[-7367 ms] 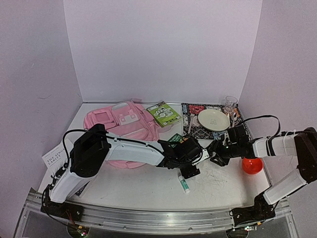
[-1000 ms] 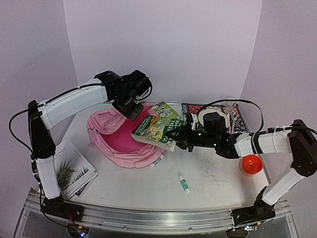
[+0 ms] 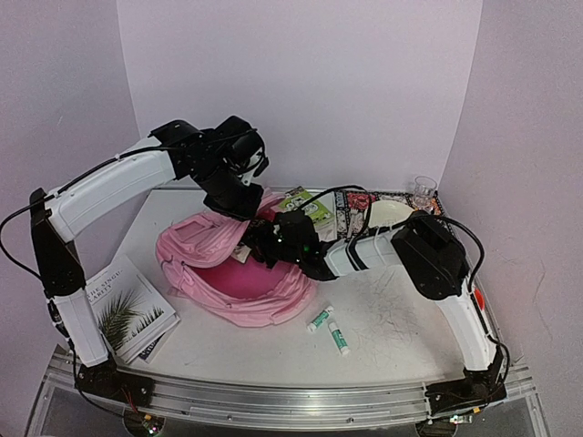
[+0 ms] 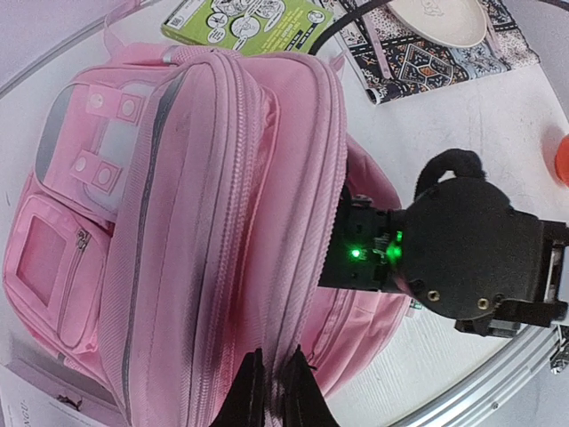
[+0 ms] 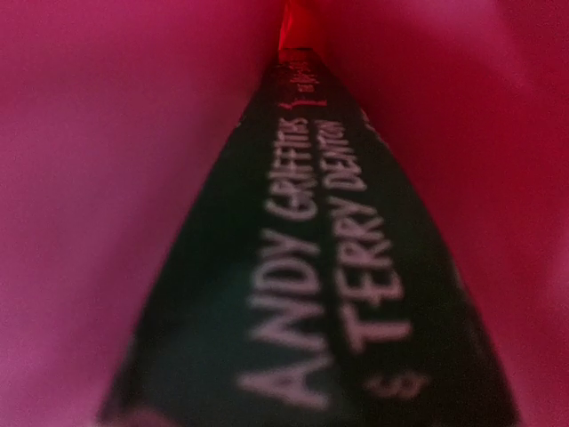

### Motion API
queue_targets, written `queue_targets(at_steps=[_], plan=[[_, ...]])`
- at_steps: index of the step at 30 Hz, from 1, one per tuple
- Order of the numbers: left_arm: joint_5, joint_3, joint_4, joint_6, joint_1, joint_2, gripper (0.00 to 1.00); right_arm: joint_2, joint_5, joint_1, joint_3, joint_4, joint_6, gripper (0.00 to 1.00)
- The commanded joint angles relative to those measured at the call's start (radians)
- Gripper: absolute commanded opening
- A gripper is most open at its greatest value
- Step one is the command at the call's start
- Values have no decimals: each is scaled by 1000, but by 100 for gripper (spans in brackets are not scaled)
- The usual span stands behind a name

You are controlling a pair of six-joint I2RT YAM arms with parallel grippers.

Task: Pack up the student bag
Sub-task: Place the book in the second largest pocket of the bag.

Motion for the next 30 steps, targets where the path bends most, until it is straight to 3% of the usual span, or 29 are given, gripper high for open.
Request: queue_targets(at_steps=[1, 4, 8, 12, 18, 27, 30], plan=[[61, 22, 98, -14, -3, -107, 0, 42, 23, 23, 144, 125, -7, 0], [77, 20, 109, -18, -3, -122, 0, 90, 27, 34, 204, 105, -4, 2], [88, -12, 142, -23, -2, -145, 0, 140, 20, 53, 270, 57, -11, 13], [17, -40, 158, -22, 0, -162, 0, 138, 0, 57, 258, 43, -27, 38], [-158, -125, 158, 9, 14, -185, 0, 20, -58, 56, 114, 31, -97, 63], [-242, -215, 160, 27, 63, -199, 0, -197, -121, 57, -121, -55, -205, 73], [-224, -208, 164, 24, 65, -193, 0, -217, -129, 57, -138, -93, -218, 70]])
